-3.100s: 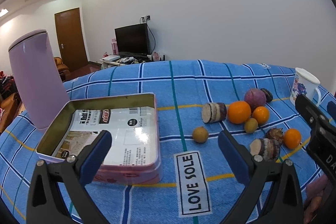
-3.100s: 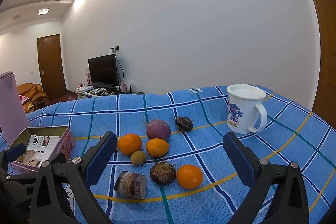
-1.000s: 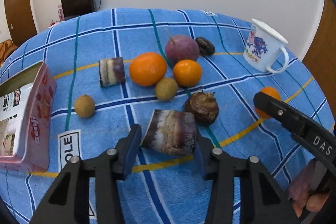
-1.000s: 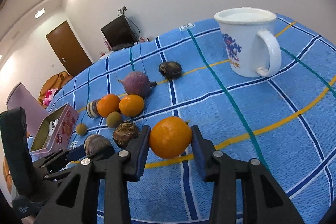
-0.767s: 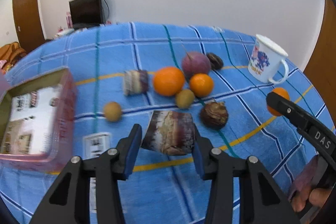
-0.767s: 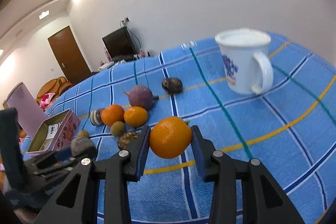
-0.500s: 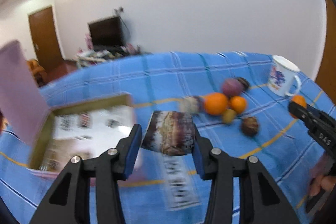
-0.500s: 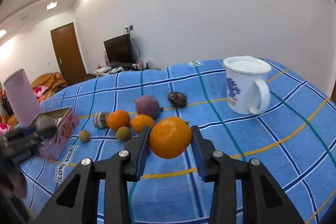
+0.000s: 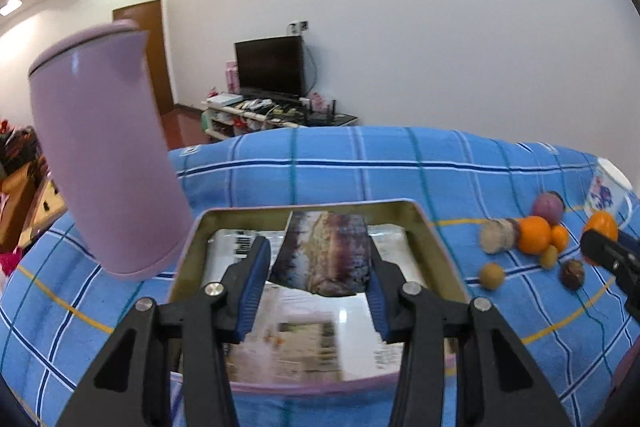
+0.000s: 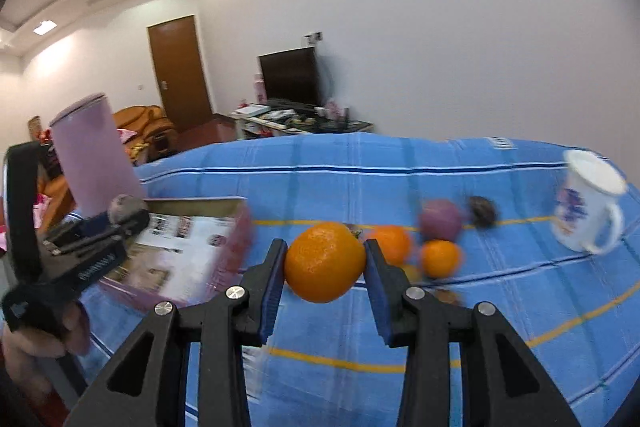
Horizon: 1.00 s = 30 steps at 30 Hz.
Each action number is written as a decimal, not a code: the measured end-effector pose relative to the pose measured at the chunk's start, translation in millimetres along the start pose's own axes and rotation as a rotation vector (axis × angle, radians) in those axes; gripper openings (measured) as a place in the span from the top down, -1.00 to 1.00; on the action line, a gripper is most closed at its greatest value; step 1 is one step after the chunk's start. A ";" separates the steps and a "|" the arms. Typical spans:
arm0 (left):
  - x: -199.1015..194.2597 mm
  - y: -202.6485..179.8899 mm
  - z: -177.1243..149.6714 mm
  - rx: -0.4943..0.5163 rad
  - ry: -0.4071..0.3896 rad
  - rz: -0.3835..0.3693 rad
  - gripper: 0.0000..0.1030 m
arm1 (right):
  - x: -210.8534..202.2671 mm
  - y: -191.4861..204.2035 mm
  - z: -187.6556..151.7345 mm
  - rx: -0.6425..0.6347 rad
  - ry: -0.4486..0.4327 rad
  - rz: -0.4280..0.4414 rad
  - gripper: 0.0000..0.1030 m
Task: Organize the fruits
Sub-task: 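Carry the orange into the pink tin with the right tool while the left tool drops the yam piece there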
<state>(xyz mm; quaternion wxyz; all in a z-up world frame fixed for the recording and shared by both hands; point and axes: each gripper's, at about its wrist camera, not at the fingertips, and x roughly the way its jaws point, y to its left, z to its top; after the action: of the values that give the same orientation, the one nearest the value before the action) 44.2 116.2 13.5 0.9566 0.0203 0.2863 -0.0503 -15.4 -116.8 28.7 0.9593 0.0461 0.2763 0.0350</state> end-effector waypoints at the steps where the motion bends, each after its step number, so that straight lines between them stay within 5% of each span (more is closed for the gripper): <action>1: 1.5 3.9 0.5 -0.005 0.000 0.010 0.09 | 6.6 11.1 1.7 0.000 0.003 0.022 0.22; 10: 19.0 31.9 -6.7 -0.018 0.050 0.117 0.09 | 65.6 97.7 7.2 -0.041 0.037 0.136 0.22; 30: 41.4 30.4 -18.9 -0.006 0.162 0.161 0.09 | 100.0 114.3 -11.0 -0.037 0.142 0.223 0.20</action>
<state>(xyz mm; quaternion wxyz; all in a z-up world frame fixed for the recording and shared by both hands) 71.5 144.1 -24.8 0.9313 0.0441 0.3604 0.0294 58.4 6.7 -20.9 0.9282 0.0564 0.3359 0.1496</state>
